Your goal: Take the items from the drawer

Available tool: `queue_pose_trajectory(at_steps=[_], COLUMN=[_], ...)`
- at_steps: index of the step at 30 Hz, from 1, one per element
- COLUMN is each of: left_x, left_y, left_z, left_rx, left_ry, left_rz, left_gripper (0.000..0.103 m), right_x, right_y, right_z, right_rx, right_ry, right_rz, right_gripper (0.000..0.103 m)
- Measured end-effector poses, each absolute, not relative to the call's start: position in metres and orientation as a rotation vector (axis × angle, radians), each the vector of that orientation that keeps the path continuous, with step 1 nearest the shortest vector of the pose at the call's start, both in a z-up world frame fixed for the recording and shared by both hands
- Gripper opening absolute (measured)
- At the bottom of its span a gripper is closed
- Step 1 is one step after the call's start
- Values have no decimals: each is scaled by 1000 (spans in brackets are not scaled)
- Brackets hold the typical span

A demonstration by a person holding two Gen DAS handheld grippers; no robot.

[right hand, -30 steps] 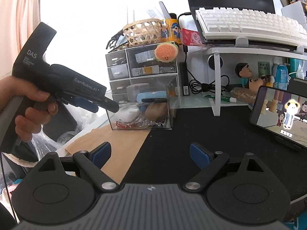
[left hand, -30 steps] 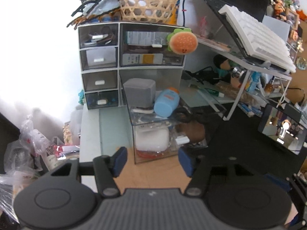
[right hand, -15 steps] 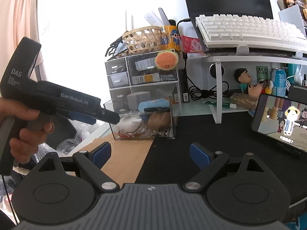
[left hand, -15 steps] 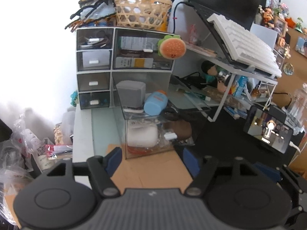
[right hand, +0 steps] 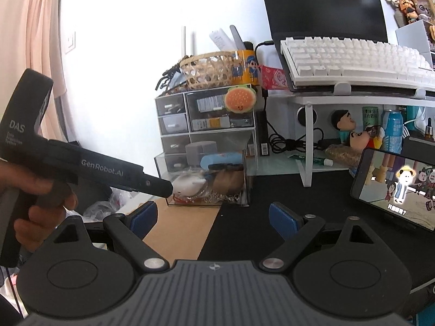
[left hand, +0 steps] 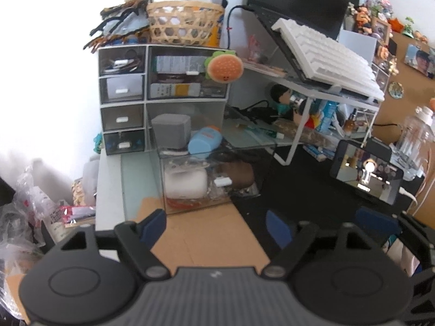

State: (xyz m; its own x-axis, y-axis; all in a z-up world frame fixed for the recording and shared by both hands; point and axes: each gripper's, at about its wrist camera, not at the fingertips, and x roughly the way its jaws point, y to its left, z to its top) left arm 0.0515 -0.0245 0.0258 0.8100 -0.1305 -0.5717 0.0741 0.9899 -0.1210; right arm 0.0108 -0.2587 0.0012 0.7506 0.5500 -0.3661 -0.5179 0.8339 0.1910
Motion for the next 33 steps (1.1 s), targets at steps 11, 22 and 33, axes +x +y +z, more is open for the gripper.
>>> queue_pose_trajectory(at_steps=[11, 22, 33], left_x=[51, 64, 64], left_y=[-27, -7, 13], left_z=[20, 7, -1], left_rx=[-68, -92, -116], left_ry=[553, 510, 483], left_rz=[-120, -152, -211], left_gripper=[93, 95, 96], right_x=[17, 28, 36], right_y=[-262, -247, -231], right_z=[3, -4, -7], right_rx=[101, 71, 62], right_ry=[415, 442, 464], right_rz=[562, 547, 540], right_gripper=[92, 92, 92])
